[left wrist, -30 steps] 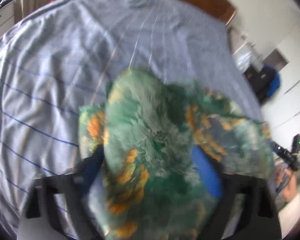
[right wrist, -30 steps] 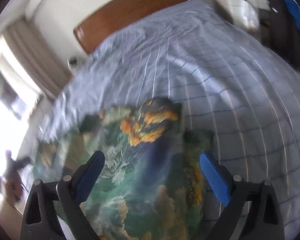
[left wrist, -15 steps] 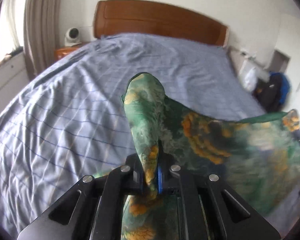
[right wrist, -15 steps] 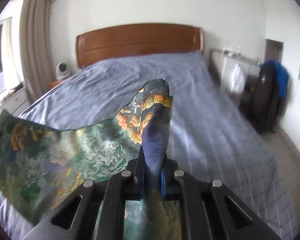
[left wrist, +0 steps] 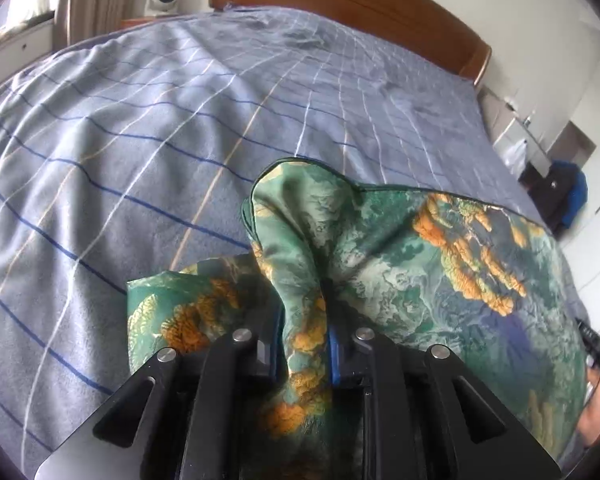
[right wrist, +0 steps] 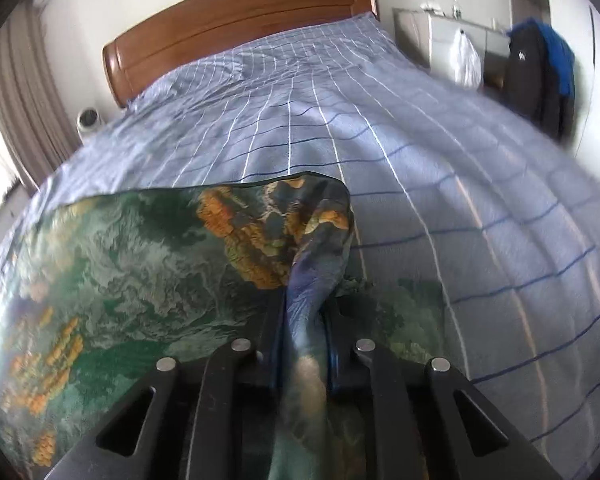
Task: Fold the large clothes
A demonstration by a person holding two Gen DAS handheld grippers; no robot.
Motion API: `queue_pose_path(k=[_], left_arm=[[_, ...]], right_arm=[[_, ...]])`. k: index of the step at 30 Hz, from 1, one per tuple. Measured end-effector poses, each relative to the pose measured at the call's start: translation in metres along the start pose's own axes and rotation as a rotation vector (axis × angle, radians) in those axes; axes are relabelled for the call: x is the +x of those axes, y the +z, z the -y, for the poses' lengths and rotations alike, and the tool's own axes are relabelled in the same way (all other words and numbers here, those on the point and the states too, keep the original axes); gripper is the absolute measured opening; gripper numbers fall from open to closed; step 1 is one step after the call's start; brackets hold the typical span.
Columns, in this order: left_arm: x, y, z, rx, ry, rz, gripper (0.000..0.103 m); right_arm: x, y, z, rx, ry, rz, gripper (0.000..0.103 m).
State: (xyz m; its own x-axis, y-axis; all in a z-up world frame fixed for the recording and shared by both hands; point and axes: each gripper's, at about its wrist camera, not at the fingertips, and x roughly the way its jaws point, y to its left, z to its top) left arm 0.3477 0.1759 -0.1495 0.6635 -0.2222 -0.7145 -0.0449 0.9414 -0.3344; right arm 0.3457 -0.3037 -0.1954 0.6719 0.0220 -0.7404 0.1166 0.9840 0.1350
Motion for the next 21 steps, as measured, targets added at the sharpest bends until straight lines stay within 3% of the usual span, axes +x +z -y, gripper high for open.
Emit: queue_pose_path(k=[13, 21], left_arm=[[-0.004, -0.002, 0.016, 0.073, 0.148, 0.030, 0.041], [-0.004, -0.005, 0.021, 0.110, 0.210, 0.049, 0.047]], right_arm=[[-0.001, -0.002, 0.002, 0.061, 0.033, 0.038, 0.035], [-0.004, -0.005, 0.006, 0.084, 0.039, 0.053, 0.037]])
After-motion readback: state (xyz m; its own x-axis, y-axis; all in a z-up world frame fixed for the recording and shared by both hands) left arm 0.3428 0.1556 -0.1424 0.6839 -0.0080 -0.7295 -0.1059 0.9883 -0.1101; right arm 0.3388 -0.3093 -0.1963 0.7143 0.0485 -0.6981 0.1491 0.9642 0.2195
